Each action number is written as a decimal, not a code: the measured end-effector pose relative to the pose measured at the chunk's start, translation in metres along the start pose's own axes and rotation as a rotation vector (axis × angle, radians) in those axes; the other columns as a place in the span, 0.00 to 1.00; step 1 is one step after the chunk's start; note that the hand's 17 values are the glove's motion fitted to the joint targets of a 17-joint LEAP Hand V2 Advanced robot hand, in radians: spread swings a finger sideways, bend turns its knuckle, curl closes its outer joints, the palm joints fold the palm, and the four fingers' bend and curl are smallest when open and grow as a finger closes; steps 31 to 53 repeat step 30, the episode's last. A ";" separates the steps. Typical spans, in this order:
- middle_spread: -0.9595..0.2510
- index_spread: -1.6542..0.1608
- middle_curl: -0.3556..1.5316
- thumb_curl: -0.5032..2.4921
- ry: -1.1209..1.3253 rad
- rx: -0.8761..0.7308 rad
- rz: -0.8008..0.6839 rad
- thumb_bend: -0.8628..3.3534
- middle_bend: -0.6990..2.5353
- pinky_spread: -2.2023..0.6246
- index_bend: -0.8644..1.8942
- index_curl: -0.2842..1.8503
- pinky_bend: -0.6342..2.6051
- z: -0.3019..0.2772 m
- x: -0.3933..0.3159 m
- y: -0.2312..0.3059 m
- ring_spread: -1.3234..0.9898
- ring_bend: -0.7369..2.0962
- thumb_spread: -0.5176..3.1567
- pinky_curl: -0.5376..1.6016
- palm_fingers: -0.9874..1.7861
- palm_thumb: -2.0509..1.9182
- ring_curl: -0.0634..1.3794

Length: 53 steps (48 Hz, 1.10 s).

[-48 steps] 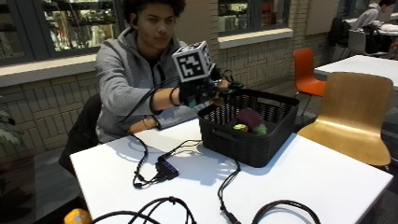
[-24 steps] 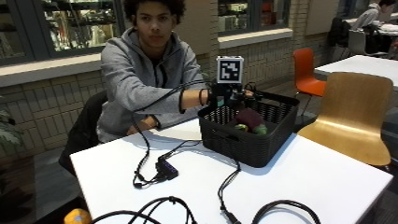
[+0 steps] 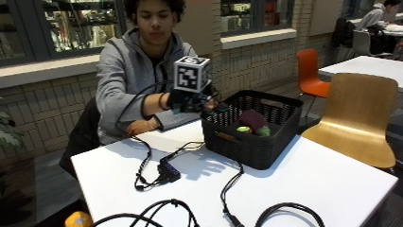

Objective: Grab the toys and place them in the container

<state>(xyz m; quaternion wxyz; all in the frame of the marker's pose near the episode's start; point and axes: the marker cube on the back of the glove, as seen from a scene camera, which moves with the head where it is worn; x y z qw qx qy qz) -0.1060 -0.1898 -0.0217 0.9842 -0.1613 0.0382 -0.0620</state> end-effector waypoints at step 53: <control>0.82 0.78 0.33 0.27 -0.254 0.279 0.573 0.22 0.27 0.77 0.45 0.34 0.27 0.135 0.158 0.269 0.51 0.33 0.57 0.42 0.36 0.61 0.17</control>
